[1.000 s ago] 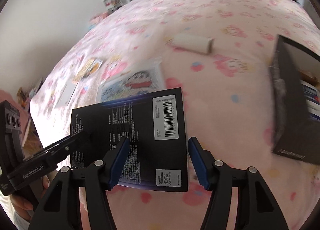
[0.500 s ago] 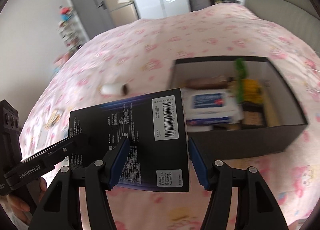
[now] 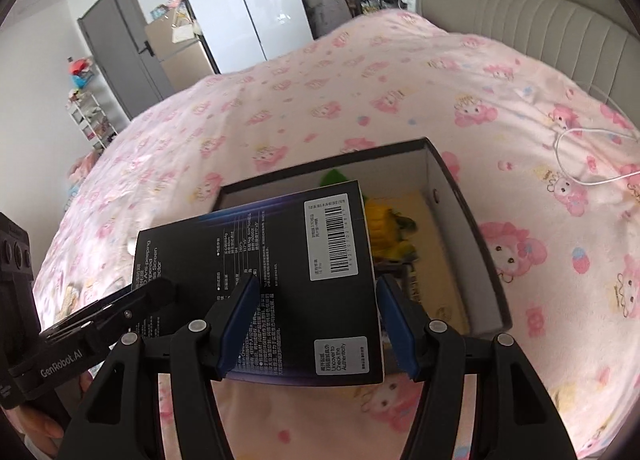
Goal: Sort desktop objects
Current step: 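Carry the black box over the DAPHNE box and lower it inside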
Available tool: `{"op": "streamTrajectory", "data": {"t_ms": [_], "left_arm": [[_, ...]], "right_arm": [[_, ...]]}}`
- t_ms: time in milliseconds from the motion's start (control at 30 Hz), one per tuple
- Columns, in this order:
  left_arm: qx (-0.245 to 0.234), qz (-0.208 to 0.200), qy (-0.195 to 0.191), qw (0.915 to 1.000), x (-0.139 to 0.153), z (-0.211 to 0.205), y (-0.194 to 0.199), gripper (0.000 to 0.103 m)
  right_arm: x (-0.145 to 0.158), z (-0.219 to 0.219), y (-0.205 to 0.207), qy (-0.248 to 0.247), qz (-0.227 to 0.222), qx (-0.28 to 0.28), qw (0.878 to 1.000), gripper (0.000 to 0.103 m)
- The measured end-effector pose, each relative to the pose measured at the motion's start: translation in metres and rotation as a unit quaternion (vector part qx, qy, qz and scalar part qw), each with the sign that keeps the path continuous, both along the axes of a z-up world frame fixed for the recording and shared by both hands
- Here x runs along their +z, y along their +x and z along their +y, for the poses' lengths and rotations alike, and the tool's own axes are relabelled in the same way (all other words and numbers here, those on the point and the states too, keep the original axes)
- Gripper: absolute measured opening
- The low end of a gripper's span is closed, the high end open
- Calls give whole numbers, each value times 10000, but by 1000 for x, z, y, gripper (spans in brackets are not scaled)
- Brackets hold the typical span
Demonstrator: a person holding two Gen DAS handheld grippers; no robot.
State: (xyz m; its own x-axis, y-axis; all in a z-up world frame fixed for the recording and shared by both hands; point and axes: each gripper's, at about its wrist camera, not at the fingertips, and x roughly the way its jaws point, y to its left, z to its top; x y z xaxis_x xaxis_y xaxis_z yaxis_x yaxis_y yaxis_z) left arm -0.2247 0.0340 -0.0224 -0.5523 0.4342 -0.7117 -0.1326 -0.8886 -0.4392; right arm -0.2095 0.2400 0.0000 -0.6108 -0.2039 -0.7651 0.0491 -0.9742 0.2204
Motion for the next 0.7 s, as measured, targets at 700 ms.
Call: {"op": "streamTrajectory", "data": {"t_ms": [700], "left_arm": [[305, -434, -1334, 9896, -37, 26, -25, 73]], "right_arm": [[-62, 13, -37, -180, -689, 87, 9974, 58]]}}
